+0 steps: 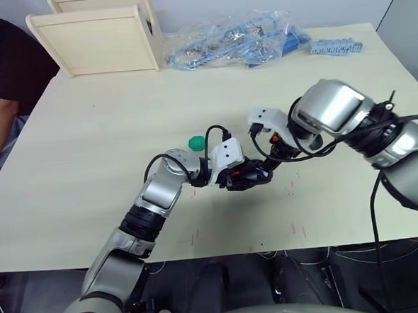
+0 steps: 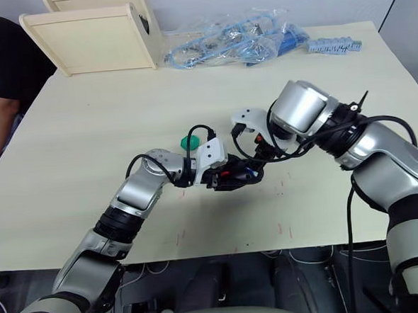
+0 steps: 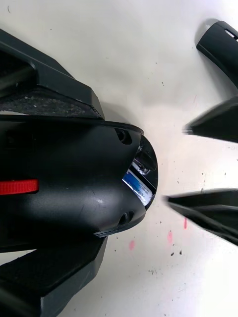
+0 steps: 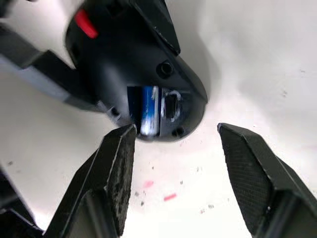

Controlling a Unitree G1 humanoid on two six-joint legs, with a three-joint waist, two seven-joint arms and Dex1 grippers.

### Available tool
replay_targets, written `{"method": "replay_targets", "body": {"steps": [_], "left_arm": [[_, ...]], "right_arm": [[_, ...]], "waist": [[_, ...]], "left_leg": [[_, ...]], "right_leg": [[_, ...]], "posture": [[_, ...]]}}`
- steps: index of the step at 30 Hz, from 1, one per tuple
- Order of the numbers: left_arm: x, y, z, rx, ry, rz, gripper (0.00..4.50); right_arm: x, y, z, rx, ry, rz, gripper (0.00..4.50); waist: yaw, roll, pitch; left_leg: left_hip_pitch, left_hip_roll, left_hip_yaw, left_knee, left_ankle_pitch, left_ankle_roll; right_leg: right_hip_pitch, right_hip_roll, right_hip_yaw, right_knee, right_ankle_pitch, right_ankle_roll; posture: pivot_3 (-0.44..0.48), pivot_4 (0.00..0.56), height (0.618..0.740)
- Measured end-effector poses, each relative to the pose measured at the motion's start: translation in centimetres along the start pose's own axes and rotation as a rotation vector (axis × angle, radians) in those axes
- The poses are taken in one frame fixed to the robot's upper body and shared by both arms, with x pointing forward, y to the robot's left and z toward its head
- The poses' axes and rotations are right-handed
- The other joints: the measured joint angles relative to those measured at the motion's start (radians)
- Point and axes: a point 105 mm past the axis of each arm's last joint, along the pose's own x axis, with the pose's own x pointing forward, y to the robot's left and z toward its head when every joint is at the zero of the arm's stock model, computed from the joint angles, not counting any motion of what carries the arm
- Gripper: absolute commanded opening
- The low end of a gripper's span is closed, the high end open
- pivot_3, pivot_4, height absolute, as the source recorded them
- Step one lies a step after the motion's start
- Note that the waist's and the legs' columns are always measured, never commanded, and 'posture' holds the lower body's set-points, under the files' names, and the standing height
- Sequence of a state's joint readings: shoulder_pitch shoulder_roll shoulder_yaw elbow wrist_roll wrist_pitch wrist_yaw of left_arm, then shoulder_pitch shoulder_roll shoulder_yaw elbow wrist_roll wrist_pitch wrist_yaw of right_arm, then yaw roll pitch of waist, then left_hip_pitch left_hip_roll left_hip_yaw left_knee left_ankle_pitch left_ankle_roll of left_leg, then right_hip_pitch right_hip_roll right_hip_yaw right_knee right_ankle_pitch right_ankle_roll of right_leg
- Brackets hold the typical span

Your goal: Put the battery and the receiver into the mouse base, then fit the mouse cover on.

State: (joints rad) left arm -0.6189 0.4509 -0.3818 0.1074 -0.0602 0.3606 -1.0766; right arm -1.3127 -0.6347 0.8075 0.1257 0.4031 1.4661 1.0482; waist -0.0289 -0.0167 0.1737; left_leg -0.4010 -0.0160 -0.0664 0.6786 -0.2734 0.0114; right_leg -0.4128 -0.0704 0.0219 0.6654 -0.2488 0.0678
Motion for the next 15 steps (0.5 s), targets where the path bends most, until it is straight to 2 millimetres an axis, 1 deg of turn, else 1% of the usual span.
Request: {"method": "replay_targets", "body": {"steps": [1, 2, 4, 5, 10, 12, 13, 14, 15], "left_arm": [[0.0, 0.0, 0.0, 0.0, 0.0, 0.0, 2.99], [0.0, 0.0, 0.0, 0.0, 0.0, 0.0, 2.99], [0.0, 0.0, 0.0, -0.001, 0.0, 0.001, 2.99], [0.0, 0.0, 0.0, 0.0, -0.001, 0.001, 2.99], [0.0, 0.0, 0.0, 0.0, 0.0, 0.001, 2.99], [0.0, 0.0, 0.0, 0.0, 0.0, 0.0, 2.99], [0.0, 0.0, 0.0, 0.0, 0.0, 0.0, 2.99], [-0.1, 0.0, 0.0, -0.003, 0.002, 0.002, 2.99], [-0.1, 0.0, 0.0, -0.003, 0.002, 0.003, 2.99]], "right_arm": [[-0.9, 0.1, -0.2, -0.004, -0.028, 0.0, 2.89], [-1.4, 0.1, -0.4, -0.009, -0.039, -0.001, 2.89], [-1.8, 0.2, -0.8, -0.01, -0.092, 0.008, 2.89], [-1.8, 0.4, -1.2, -0.018, -0.159, 0.024, 2.89], [-1.8, 0.4, -2.3, -0.036, -0.263, 0.015, 2.89], [-2.1, 0.1, -2.9, -0.079, -0.396, -0.035, 2.89], [-2.0, 0.1, -3.0, -0.082, -0.412, -0.039, 2.89], [-1.4, 0.2, -4.2, -0.083, -0.525, -0.067, 2.89], [-1.4, 0.2, -4.2, -0.083, -0.528, -0.068, 2.89]], "waist": [[0.001, 0.0, 0.0], [0.0, 0.0, 0.0], [0.001, 0.0, 0.0], [0.002, 0.0, 0.0], [0.004, 0.0, 0.0], [0.008, -0.001, 0.0], [0.008, -0.001, 0.0], [0.008, -0.001, 0.0], [0.007, 0.0, 0.0]], "left_leg": [[0.0, 0.0, 0.0, 0.0, 0.0, 0.0], [0.0, 0.0, 0.0, 0.0, 0.0, 0.0], [0.0, 0.0, -0.001, 0.0, 0.0, 0.0], [0.0, 0.0, -0.001, 0.0, 0.0, 0.0], [0.0, 0.0, 0.001, 0.0, 0.0, 0.0], [0.0, 0.0, 0.0, 0.0, 0.0, 0.0], [0.0, 0.0, 0.0, 0.0, 0.0, 0.0], [0.0, 0.0, 0.002, 0.0, 0.0, 0.0], [0.001, 0.0, 0.002, 0.0, 0.0, 0.0]], "right_leg": [[0.0, 0.0, 0.0, 0.0, 0.0, 0.0], [0.0, 0.0, 0.0, 0.0, 0.0, 0.0], [0.001, 0.0, -0.001, 0.0, 0.0, 0.0], [0.001, 0.0, 0.0, 0.0, 0.0, 0.0], [0.001, 0.0, 0.0, 0.0, 0.0, 0.0], [0.001, 0.0, 0.0, -0.001, 0.0, 0.0], [0.002, 0.0, 0.0, -0.001, 0.0, 0.0], [0.001, 0.0, 0.001, 0.0, 0.0, 0.0], [0.001, 0.0, 0.002, 0.0, 0.0, 0.0]], "posture": [[0.0, 0.15, 0.74], [0.0, 0.15, 0.74], [0.0, 0.15, 0.74], [0.0, 0.15, 0.74], [0.0, 0.15, 0.74], [0.0, 0.15, 0.74], [0.0, 0.15, 0.74], [0.0, 0.15, 0.74], [0.0, 0.15, 0.74]]}}
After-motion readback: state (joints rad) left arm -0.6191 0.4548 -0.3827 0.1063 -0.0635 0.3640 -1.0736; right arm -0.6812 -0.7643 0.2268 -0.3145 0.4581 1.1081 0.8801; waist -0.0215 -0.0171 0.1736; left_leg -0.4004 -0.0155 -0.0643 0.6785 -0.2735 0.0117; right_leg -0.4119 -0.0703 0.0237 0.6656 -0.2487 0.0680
